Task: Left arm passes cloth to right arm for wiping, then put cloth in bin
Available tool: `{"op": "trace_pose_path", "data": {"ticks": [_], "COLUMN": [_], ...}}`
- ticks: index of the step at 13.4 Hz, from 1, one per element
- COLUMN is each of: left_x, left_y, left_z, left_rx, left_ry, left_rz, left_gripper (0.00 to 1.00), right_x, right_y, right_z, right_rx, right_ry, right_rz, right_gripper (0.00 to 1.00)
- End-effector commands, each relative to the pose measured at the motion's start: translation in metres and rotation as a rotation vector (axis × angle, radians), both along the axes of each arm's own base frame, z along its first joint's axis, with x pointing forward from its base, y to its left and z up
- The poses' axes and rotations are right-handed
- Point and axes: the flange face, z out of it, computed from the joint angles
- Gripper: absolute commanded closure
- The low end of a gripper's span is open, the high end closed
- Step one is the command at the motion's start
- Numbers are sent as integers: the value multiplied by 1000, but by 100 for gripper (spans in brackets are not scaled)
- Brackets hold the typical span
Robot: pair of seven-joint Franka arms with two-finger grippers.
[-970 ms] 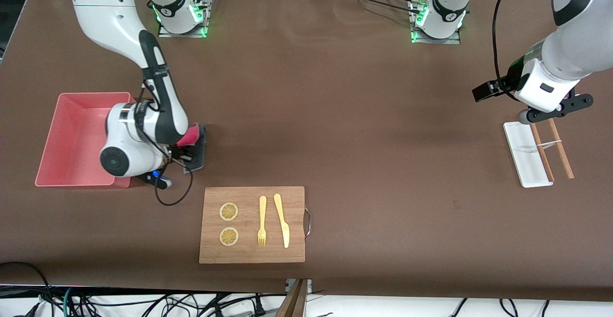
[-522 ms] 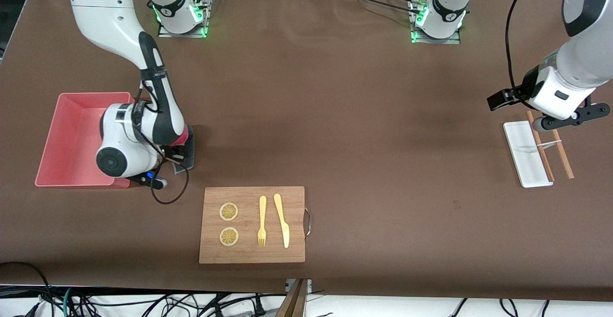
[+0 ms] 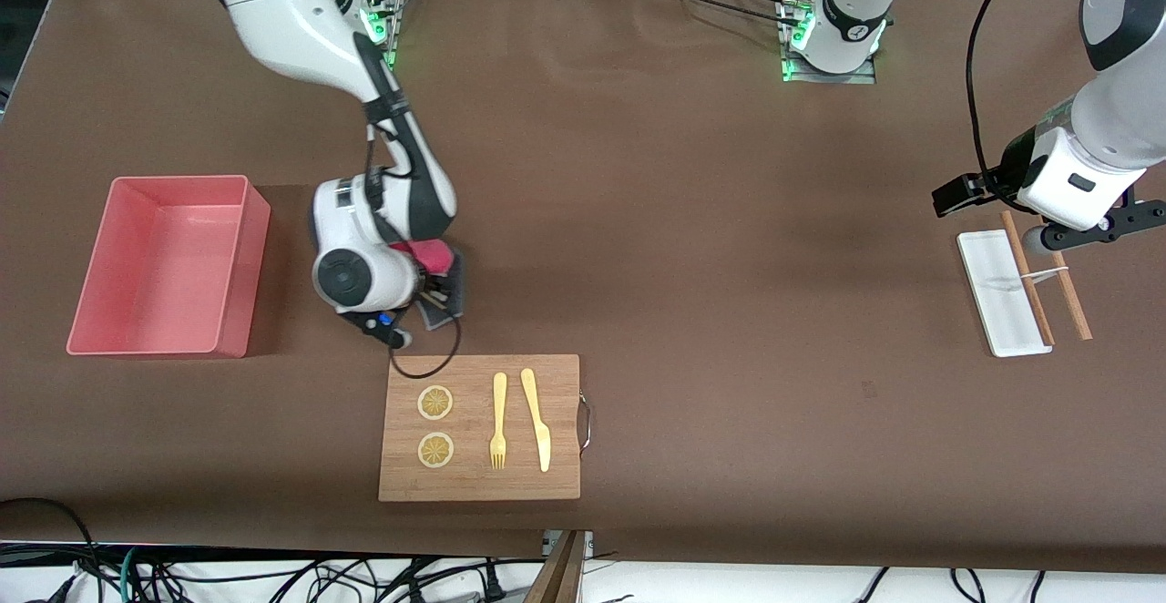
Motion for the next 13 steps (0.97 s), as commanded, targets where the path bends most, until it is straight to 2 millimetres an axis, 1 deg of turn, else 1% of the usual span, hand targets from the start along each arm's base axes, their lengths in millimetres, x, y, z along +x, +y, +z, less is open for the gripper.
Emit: {"op": "trace_pose_path", "data": {"ticks": [1, 2, 3, 4, 5, 6, 7, 8, 10, 13], "left_x": [-7, -8, -11, -15, -18, -23, -26, -25, -20, -20], "left_y": [9, 17, 18, 16, 16, 17, 17, 17, 16, 9], "left_z": [5, 3, 3, 2, -2, -7, -8, -6, 0, -1], "left_rx": [-8, -7, -5, -4, -5, -10, -14, -14, -12, -10], "left_ry": [-11, -7, -8, -9, -27, -50, -63, -63, -65, -61], "left_rz": [-57, -63, -65, -73, -78, -105, -132, -135, -144, -151], "left_gripper": [0, 0, 0, 0, 0, 0, 0, 0, 0, 0], "right_x": [-8, -14, -17, -16, -16, -14, -10, -2, 8, 19], "right_y": [52, 72, 87, 95, 100, 96, 85, 68, 42, -13], "right_z": [10, 14, 16, 22, 26, 27, 23, 20, 12, -5], "right_rx": [33, 48, 61, 73, 80, 79, 73, 77, 79, 84], "right_ry": [-44, -44, -46, -56, -62, -64, -57, -52, -46, -10], "right_rz": [-98, -128, -149, -166, -169, -158, -137, -117, -95, -23], "right_gripper": [100, 100, 100, 100, 100, 100, 100, 100, 100, 100]}}
